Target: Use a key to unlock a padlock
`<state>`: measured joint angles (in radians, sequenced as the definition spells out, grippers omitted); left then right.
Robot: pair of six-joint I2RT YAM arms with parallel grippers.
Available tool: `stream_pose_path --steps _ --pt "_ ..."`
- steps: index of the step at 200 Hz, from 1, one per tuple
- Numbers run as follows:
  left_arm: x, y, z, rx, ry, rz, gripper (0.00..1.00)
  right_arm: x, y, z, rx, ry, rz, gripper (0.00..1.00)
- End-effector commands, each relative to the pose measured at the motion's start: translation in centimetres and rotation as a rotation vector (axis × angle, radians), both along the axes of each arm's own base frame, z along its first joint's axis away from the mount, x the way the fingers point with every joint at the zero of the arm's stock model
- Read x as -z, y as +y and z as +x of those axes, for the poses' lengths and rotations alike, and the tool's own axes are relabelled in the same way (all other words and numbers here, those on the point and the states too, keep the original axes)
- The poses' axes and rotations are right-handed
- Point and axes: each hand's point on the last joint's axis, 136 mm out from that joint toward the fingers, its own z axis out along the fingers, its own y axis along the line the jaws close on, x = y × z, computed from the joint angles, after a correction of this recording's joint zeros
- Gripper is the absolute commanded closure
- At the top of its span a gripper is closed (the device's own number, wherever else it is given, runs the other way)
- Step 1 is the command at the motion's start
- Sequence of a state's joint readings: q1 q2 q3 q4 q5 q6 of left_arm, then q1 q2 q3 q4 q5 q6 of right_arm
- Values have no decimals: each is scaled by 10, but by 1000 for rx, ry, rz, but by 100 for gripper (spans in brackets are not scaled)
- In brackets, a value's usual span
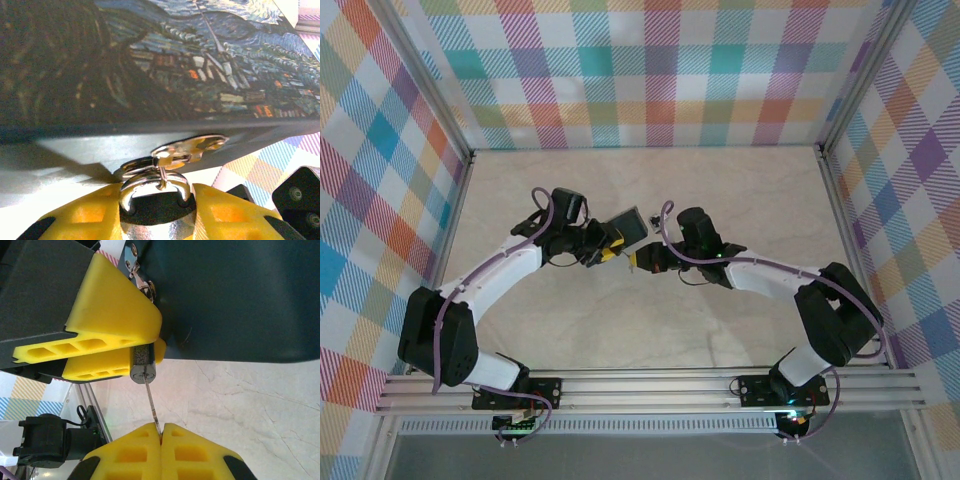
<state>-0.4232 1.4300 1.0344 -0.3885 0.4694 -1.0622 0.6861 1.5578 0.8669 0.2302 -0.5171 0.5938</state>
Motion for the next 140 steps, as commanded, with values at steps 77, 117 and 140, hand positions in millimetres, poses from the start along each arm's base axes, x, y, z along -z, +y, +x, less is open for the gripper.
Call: stream_pose_path --steps 77,117,140 --pt "-12 -12 -9 49 -52 -23 95 -45 15 21 37 -57 75 96" --pt "-14 -18 -11 67 -58 -27 96 -49 23 23 27 -44 104 97" --pt "-17 -20 -12 69 -60 -39 96 -52 24 23 30 -48 108 96"
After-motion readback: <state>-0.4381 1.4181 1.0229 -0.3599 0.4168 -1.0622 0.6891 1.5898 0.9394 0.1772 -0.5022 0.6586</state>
